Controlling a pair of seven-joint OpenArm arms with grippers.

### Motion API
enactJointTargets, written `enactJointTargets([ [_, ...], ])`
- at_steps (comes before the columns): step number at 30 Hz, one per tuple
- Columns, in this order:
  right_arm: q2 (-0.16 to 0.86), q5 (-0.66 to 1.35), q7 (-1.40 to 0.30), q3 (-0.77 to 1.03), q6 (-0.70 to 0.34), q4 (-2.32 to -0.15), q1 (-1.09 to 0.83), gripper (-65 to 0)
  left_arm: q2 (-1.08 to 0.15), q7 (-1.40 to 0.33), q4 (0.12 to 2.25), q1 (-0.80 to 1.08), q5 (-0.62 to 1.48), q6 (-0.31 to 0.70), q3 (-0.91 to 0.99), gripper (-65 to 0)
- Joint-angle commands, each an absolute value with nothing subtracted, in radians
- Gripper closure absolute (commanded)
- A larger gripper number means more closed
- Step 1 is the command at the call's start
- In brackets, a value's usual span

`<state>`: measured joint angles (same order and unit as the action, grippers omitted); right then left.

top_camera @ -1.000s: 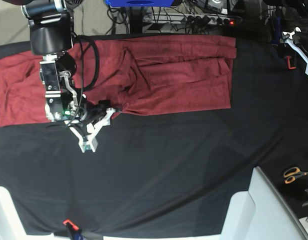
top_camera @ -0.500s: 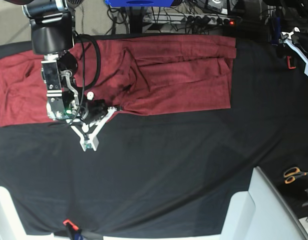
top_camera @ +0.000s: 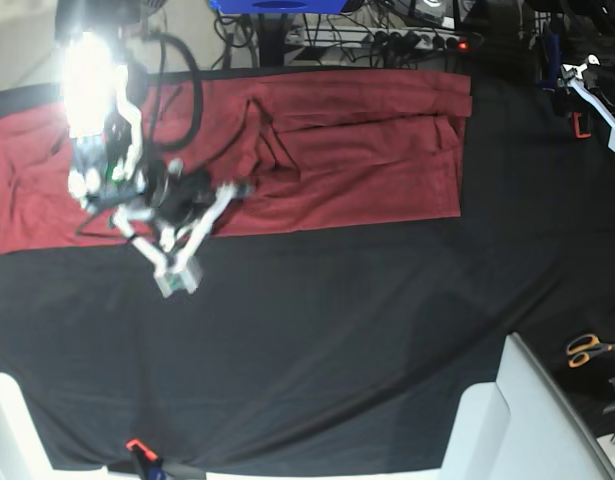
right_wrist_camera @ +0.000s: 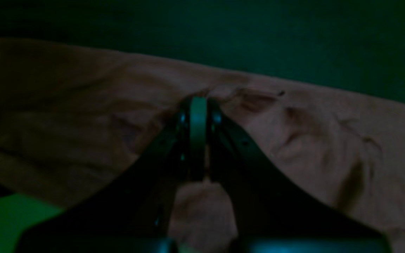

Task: Fold the T-shirt properly
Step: 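Drag the grasped fabric with the right gripper across toward the left arm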

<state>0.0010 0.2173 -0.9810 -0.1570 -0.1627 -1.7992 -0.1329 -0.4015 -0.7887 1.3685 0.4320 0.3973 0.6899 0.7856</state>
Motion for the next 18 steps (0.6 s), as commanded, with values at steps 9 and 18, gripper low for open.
enactJointTargets([
  [9, -0.004, 0.232, -0.975, -0.4, -0.17, -1.942, -0.234, -0.2, -0.421, -0.78, 1.382, 0.394, 0.404, 0.698, 0.788, -44.3],
  [18, -0.007, 0.222, -0.974, -0.604, -0.16, -1.94, -0.196, -0.2, -0.43, -0.78, 1.383, 0.401, 0.404, 0.698, 0.796, -44.3],
])
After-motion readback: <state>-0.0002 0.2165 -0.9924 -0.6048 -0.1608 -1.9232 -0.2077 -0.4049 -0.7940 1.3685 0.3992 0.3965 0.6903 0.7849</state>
